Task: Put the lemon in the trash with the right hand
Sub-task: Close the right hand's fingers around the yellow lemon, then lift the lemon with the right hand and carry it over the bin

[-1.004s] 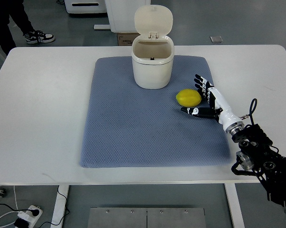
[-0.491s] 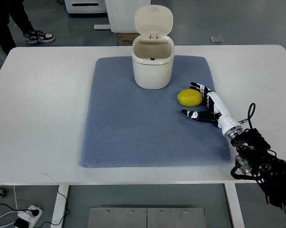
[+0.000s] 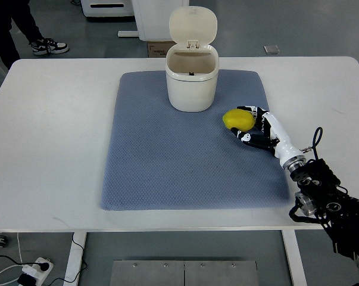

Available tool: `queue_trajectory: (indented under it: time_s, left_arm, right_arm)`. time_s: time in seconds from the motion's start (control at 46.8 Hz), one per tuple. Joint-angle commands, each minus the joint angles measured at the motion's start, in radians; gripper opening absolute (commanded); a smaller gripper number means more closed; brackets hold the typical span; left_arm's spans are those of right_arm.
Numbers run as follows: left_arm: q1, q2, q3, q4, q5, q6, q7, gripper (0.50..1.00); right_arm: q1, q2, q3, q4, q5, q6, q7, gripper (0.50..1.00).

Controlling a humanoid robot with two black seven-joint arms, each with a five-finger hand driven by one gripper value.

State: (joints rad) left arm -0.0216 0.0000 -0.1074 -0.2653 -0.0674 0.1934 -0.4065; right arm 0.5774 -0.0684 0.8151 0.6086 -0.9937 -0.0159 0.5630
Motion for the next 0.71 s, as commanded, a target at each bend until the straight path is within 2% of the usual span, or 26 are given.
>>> queue_trajectory:
  time_s: [0.0, 0.128, 0.684]
  left_arm:
    - [0.0, 0.0, 0.0, 0.0, 0.0, 0.0, 0.0, 1.0]
    - [0.0, 0.0, 0.0, 0.0, 0.0, 0.0, 0.0, 1.0]
    - [0.0, 0.0, 0.0, 0.0, 0.0, 0.0, 0.0, 1.0]
  right_arm:
    - [0.015, 0.001, 0.001, 0.002, 0.044, -0.004, -0.005, 0.5]
    - [0.05, -0.007, 0.001, 0.01, 0.096, -0.004, -0.063, 0.5]
    - [0.234, -0.108, -0.053, 0.025, 0.102, -0.004, -0.15, 0.5]
